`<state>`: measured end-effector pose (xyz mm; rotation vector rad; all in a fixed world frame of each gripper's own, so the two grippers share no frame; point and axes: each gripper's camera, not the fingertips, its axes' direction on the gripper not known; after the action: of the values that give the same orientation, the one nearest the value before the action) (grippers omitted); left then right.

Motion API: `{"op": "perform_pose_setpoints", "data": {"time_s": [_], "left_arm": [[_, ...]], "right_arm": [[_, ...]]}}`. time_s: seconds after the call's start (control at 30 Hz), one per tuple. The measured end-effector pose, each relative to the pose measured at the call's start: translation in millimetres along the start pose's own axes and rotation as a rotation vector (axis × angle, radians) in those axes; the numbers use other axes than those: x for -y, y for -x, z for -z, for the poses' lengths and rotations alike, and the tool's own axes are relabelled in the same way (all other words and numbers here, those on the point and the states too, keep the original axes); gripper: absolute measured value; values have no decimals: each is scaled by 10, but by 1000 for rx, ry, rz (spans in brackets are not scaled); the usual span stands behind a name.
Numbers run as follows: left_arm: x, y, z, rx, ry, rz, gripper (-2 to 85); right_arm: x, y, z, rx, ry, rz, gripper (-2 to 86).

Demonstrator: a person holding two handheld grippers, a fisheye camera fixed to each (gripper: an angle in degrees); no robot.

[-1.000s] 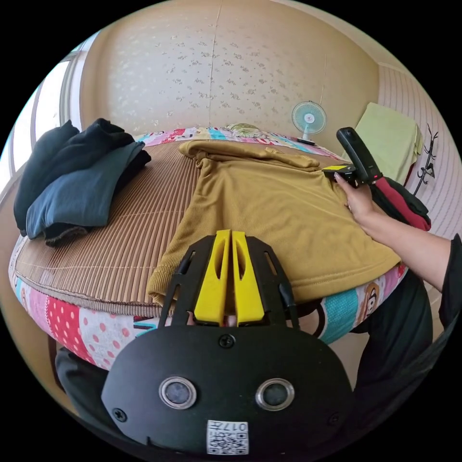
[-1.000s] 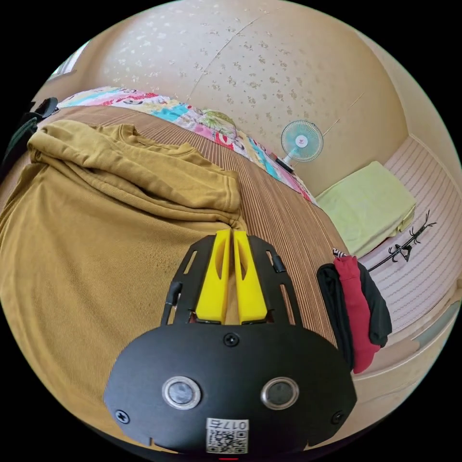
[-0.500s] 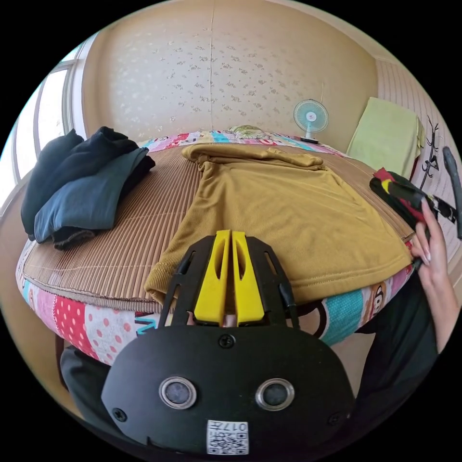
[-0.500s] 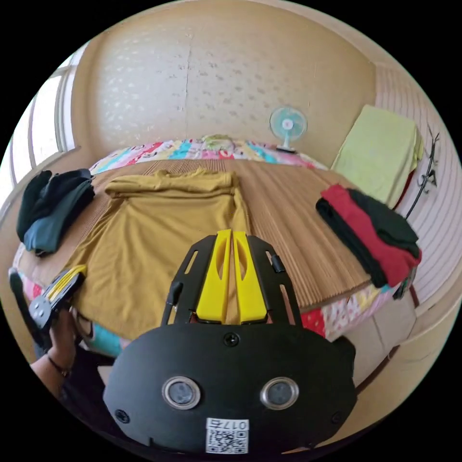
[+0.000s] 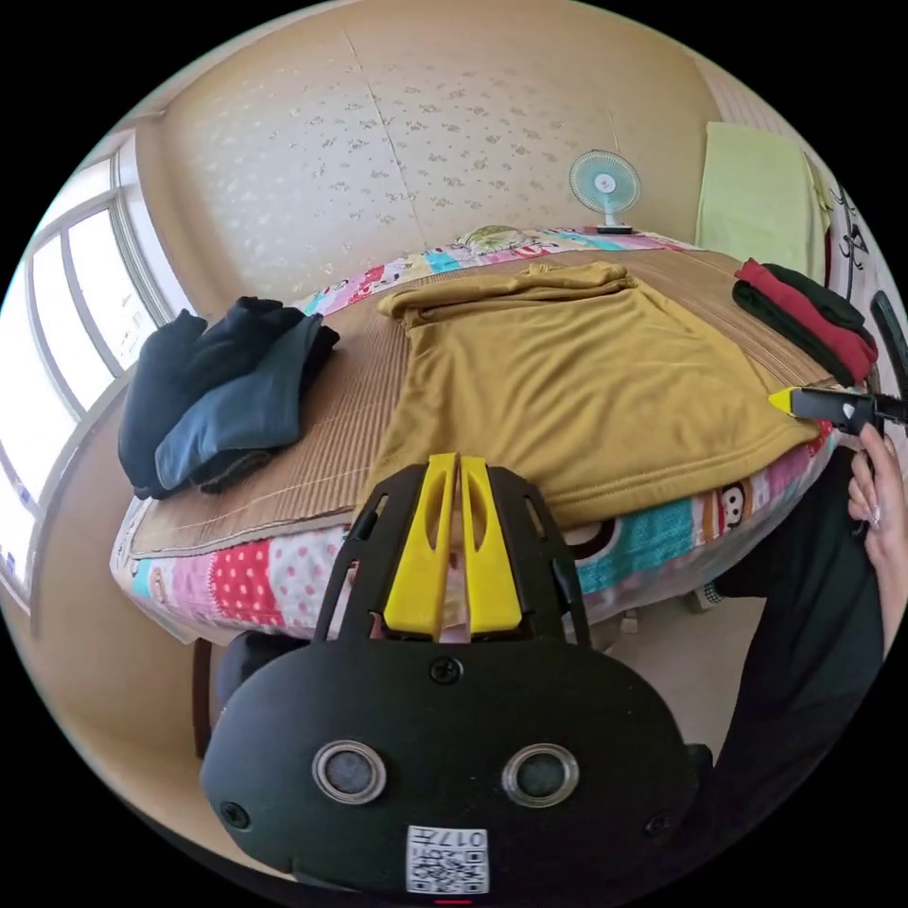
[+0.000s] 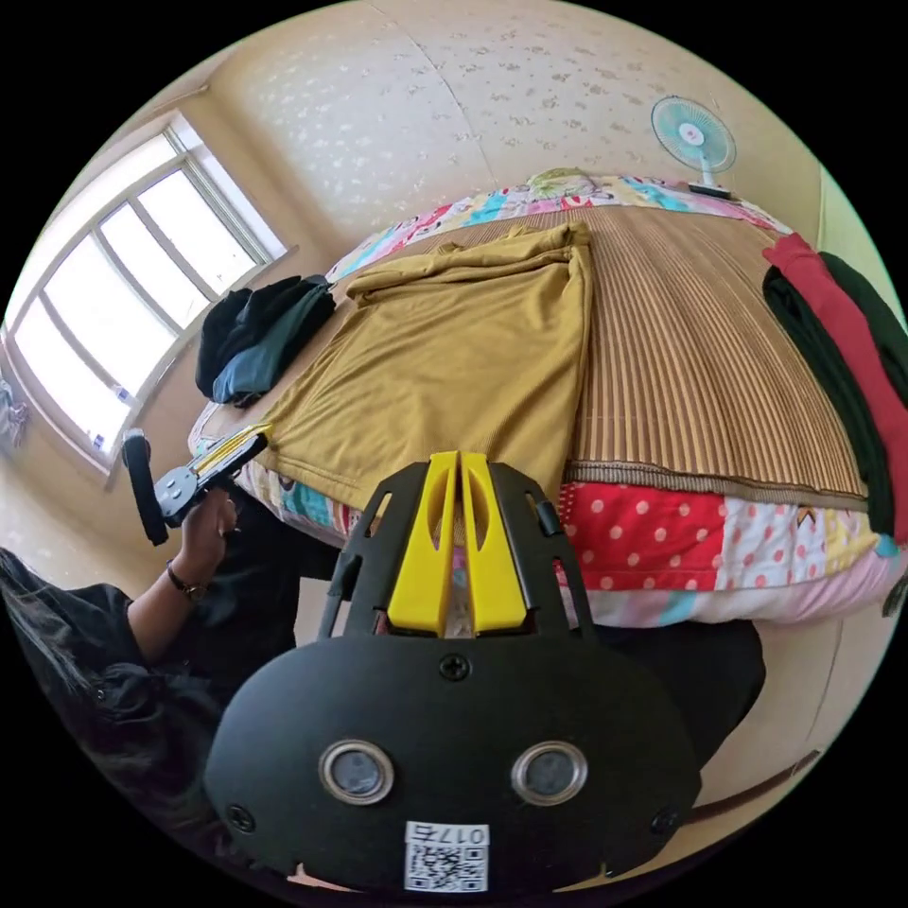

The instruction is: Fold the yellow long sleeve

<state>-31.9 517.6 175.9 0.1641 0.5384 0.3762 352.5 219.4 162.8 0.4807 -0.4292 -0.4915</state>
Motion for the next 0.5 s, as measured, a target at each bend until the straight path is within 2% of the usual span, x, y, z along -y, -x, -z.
{"op": "perform_pose_setpoints", "data": {"time_s": [0.1,0.2,0.23,0.3,0.37,0.5], "left_arm": [[-16,345,327,56,-50,121,41],[-187,724,318,-36,-22,246,105],[-238,871,202,-98,35,301,112],[-284,1078,36,-224,89,387,116],[-325,1284,15,-354,60,495,113],[-300,1247,120,-381,58,483,89]], "right_arm": [[-56,-63,419,-54,-112,-80,34],[-64,-143,746,-71,-193,-156,65],[-62,-163,813,-87,-207,-184,78],[-10,-199,859,-105,-202,-231,103],[124,-230,848,-91,-144,-267,129],[245,-191,744,-59,-29,-305,106]]}}
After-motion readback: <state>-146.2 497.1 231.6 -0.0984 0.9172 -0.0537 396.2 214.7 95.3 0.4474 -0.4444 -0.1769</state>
